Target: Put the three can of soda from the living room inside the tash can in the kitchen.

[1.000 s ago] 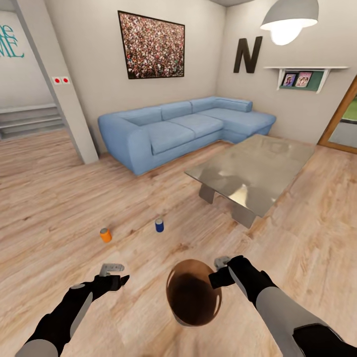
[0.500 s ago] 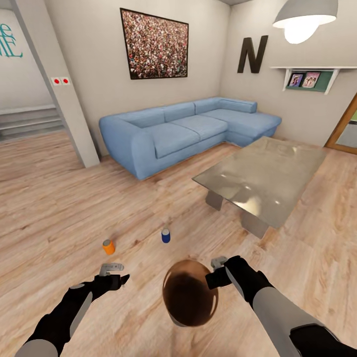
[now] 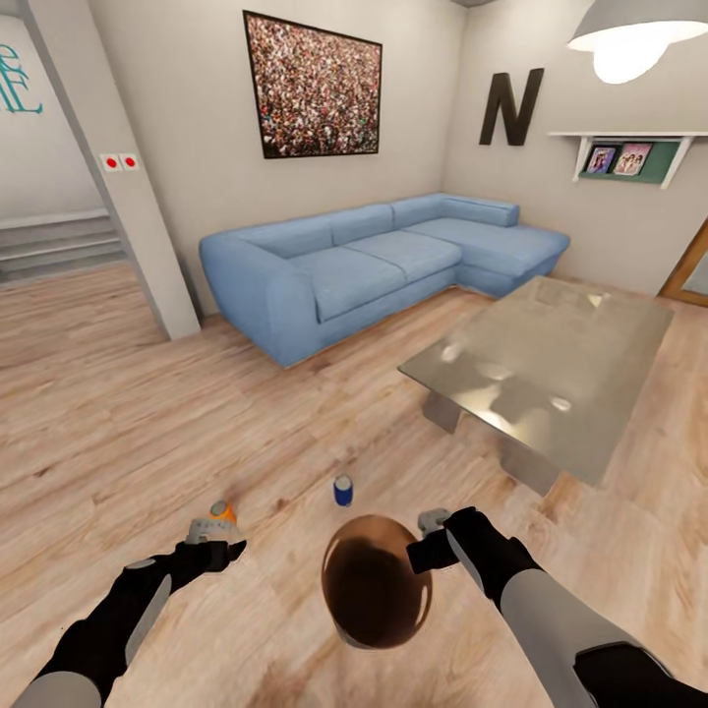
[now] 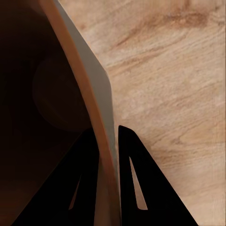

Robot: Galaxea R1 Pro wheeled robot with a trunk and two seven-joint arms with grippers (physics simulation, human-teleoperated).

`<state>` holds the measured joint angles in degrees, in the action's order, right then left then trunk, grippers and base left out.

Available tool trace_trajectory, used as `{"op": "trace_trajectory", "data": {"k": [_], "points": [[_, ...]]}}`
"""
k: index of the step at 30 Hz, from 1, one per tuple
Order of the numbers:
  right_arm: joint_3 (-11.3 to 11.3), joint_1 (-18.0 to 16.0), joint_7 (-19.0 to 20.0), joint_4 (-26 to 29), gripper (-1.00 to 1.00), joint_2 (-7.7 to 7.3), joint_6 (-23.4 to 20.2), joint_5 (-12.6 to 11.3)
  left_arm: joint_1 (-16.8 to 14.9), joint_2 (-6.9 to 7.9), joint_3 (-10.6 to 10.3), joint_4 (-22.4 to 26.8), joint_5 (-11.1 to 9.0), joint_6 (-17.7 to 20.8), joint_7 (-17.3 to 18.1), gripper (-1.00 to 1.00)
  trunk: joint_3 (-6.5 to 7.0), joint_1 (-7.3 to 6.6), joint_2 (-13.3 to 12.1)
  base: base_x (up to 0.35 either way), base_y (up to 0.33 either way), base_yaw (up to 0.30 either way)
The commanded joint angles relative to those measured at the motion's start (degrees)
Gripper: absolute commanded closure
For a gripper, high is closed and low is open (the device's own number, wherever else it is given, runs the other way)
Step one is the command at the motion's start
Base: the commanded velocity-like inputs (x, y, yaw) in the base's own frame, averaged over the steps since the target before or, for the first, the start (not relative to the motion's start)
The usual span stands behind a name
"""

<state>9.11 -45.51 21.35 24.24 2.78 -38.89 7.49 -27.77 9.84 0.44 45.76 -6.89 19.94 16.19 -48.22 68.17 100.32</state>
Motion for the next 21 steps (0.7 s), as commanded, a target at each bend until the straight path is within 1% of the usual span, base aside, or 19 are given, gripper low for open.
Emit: {"op": "trace_trajectory", "data": {"k": [1,4,5,6,8,10,11,15,17,18,21], "points": [[-0.1,0.0,0.3,0.0,1.00,0.02,-0.2,-1.1,0.0,0.74,0.0,0.4,-0.3,0.3,0.0,-1.00,0.00,0.00,0.0,0.281,0.187,0.000],[-0.1,0.0,0.3,0.0,1.00,0.03,-0.2,-1.1,0.0,1.85,0.0,0.7,-1.5,0.6,-0.2,-1.00,0.00,0.00,0.0,0.276,0.183,0.000],[-0.1,0.0,0.3,0.0,1.00,0.03,-0.2,-1.1,0.0,2.70,0.4,0.8,-2.4,0.7,-0.3,-1.00,0.00,0.00,0.0,0.264,0.165,0.000],[-0.1,0.0,0.3,0.0,1.00,0.03,-0.2,-1.1,0.0,3.07,0.9,0.8,-2.8,0.7,-0.4,-1.00,0.00,0.00,0.0,0.257,0.146,0.000],[-0.1,0.0,0.3,0.0,1.00,0.05,-0.2,-1.1,0.0,3.94,4.5,1.0,-3.7,0.8,-0.5,-1.00,0.00,0.00,0.0,0.165,0.081,0.000],[-0.1,0.0,0.3,0.0,1.00,0.08,-0.3,-1.1,0.0,4.04,6.1,1.0,-3.8,0.8,-0.5,-1.00,0.00,0.00,0.0,0.093,0.045,0.000],[-0.1,0.0,0.3,0.0,1.00,0.10,-0.3,-1.2,-0.1,4.05,7.5,1.1,-3.8,0.6,-0.5,-1.00,0.00,0.00,0.0,0.042,0.021,0.000],[-0.1,0.0,0.4,0.0,1.00,0.23,-0.3,-1.3,-0.1,4.05,8.3,1.1,-3.8,0.3,-0.6,-1.00,0.00,0.00,0.0,0.025,0.012,0.000],[-0.1,0.0,0.4,0.0,1.00,0.72,-0.4,-1.2,-0.1,4.05,8.6,1.1,-3.8,0.2,-0.6,-1.00,0.00,0.00,0.0,0.012,0.006,0.000],[-0.1,0.0,0.4,0.0,1.00,1.27,-0.5,-1.2,-0.1,4.05,8.7,1.1,-3.8,0.2,-0.6,-1.00,0.00,0.00,0.0,0.007,0.003,0.000],[-0.1,-0.1,0.4,0.2,1.00,1.81,-1.6,-1.1,-0.2,4.02,8.9,1.2,-3.9,0.3,-0.6,-1.00,0.00,0.00,0.0,0.005,0.002,0.000]]}}
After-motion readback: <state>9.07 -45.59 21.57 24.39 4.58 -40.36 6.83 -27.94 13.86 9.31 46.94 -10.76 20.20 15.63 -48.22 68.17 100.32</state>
